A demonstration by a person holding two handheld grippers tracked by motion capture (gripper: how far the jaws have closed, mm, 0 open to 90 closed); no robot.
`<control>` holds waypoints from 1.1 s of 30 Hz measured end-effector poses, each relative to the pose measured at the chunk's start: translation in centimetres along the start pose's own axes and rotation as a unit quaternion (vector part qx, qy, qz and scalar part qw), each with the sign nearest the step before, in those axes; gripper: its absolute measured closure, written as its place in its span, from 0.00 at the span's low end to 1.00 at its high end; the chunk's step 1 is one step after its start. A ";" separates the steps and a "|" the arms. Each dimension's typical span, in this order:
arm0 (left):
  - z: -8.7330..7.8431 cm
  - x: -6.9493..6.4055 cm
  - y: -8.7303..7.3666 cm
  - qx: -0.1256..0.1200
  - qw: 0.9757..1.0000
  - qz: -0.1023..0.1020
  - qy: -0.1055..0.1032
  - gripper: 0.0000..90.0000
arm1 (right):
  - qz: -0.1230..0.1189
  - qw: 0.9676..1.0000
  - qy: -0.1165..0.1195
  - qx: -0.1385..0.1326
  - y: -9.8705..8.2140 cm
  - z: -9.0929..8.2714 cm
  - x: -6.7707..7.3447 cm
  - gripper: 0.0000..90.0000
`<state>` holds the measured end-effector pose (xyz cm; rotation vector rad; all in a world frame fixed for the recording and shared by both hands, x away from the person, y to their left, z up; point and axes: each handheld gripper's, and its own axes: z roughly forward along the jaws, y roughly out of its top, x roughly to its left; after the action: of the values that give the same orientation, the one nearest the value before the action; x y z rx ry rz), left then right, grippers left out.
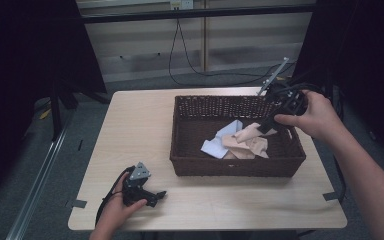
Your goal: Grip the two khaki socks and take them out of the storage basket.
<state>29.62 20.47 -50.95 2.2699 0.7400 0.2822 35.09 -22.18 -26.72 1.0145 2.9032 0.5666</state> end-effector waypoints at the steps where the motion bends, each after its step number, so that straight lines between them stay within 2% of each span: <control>1: 0.0 0.0 0.0 0.000 1.000 0.000 0.000 0.00 | -0.003 1.000 -0.002 0.000 -0.1 -0.2 0.1 0.88; 11: 0.0 0.0 0.0 0.001 1.000 0.000 0.000 0.00 | -0.020 1.000 0.013 0.003 -0.6 -0.7 1.7 0.88; 19: 0.0 0.0 0.0 0.000 1.000 -0.002 -0.001 0.00 | -0.043 0.999 0.014 0.011 -0.9 -0.7 3.1 0.88; 26: 0.0 0.0 0.0 0.000 1.000 -0.002 -0.001 0.00 | -0.062 0.998 0.024 0.017 -1.2 -0.1 4.3 0.88; 27: 0.0 0.0 0.0 0.001 1.000 -0.004 -0.003 0.00 | -0.058 0.998 0.025 0.016 -1.2 0.0 4.6 0.88; 31: 0.0 0.0 0.0 0.004 1.000 0.001 -0.002 0.00 | -0.074 0.997 0.031 0.015 -1.5 0.4 5.2 0.88; 33: 0.0 0.0 0.0 0.004 1.000 0.002 -0.001 0.00 | -0.072 0.997 0.034 0.019 -1.7 0.8 5.5 0.88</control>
<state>29.62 20.51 -50.91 2.2793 0.7370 0.2781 29.86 -19.81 -27.45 0.7947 3.0249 0.5502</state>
